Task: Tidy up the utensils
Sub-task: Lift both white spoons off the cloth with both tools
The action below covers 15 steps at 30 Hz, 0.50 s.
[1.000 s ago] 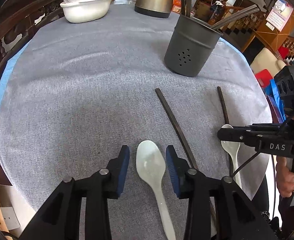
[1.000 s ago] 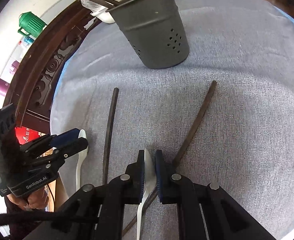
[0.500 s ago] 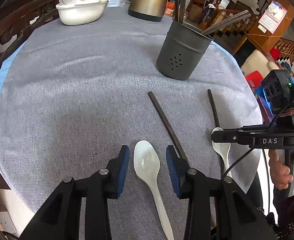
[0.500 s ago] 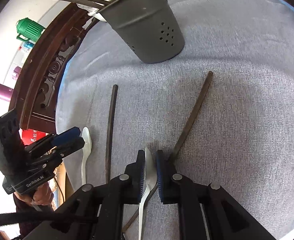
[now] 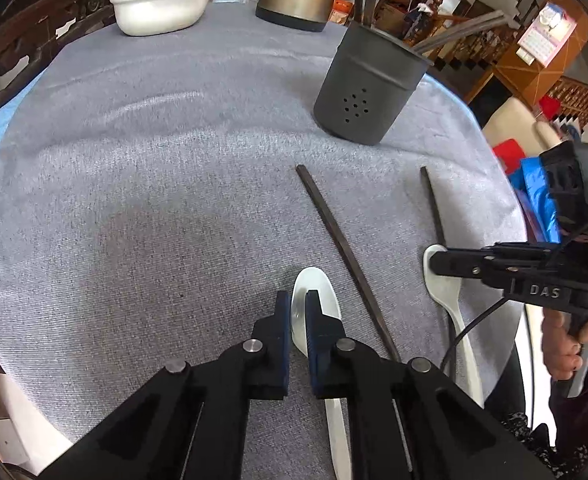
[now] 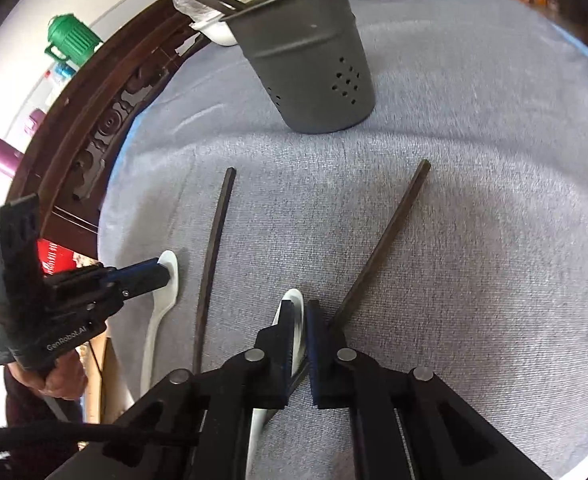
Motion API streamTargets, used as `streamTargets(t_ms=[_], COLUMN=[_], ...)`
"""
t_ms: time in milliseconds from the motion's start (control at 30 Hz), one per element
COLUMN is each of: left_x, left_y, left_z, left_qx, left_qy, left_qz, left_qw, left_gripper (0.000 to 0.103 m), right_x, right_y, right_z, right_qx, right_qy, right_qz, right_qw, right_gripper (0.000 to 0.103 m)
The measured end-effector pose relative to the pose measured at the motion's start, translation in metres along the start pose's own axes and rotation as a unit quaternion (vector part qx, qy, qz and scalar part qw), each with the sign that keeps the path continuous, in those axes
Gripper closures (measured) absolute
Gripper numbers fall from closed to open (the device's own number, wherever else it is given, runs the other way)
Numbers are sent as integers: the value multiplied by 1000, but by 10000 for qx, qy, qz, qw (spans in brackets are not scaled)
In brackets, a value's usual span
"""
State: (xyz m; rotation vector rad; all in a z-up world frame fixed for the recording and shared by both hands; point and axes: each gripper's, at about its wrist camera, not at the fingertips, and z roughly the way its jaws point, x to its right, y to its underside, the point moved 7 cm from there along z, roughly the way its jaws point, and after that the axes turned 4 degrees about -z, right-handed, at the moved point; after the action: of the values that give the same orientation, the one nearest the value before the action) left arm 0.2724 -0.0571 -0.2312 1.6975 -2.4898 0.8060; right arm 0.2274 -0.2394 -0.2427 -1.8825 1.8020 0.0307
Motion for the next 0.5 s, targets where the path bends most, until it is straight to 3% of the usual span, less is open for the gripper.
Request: streamTargets(t_ms=[300, 500], left_x=[13, 14], left_y=[-4, -3], left_z=[8, 6], left_qx=[-30, 73], left_qy=[-225, -271], left_qz=[346, 396], left_qw=[9991, 9988], left_gripper=[95, 99], right_x=[-6, -2], right_y=[-7, -2], right_z=[-17, -11], right_qx=[406, 5], right_qy=[105, -128], right_qz=[-90, 126], right_qw=[9991, 9998], right_gripper=[97, 95])
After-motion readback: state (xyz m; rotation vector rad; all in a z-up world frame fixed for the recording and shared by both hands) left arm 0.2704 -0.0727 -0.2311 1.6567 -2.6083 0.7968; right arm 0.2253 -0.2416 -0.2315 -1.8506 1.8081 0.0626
